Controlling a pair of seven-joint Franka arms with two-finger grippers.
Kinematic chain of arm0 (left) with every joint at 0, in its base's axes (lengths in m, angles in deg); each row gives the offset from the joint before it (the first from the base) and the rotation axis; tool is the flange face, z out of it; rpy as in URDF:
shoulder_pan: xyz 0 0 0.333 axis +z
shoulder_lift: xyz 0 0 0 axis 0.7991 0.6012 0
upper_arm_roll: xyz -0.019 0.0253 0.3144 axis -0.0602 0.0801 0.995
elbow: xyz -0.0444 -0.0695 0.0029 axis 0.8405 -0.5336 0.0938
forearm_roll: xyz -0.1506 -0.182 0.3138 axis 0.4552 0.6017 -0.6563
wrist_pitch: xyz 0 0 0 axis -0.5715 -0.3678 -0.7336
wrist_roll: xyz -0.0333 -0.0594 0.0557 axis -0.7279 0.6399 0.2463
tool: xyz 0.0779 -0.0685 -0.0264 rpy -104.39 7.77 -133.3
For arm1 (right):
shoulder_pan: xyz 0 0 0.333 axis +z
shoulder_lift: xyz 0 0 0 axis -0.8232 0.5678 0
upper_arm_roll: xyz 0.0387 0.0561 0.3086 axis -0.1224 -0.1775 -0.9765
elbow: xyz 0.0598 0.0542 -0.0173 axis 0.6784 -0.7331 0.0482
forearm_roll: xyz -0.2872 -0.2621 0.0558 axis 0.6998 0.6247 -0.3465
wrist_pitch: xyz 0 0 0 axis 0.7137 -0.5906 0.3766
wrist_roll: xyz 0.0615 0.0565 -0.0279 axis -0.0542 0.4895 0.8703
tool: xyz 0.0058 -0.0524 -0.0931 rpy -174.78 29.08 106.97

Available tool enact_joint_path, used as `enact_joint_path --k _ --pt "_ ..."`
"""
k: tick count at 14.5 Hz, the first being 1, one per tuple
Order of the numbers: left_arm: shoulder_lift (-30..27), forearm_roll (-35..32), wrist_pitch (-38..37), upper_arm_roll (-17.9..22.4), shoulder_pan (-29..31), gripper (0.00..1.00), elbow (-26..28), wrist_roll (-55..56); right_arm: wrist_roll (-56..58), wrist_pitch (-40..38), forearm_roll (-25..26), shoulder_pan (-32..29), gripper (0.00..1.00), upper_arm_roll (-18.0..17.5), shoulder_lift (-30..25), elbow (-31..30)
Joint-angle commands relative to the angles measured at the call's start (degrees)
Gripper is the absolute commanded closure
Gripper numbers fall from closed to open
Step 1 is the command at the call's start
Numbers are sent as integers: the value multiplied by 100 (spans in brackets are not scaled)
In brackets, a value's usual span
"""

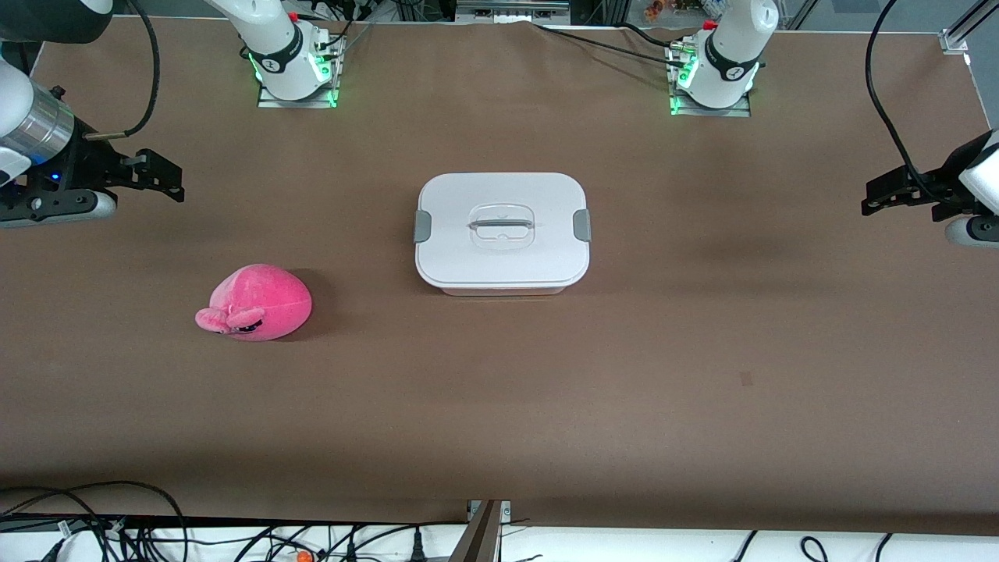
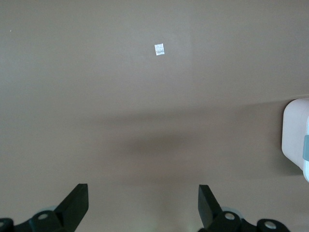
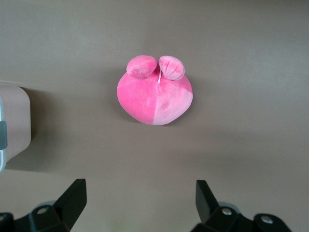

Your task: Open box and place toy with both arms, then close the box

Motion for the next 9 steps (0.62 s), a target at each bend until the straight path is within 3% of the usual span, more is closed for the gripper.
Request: enact_joint_path --k 1,9 --pt "43 102 -7 0 0 0 -110 -33 8 -92 41 11 0 6 28 116" --pt "122 155 2 8 17 0 -119 -24 8 -101 32 11 0 6 28 116"
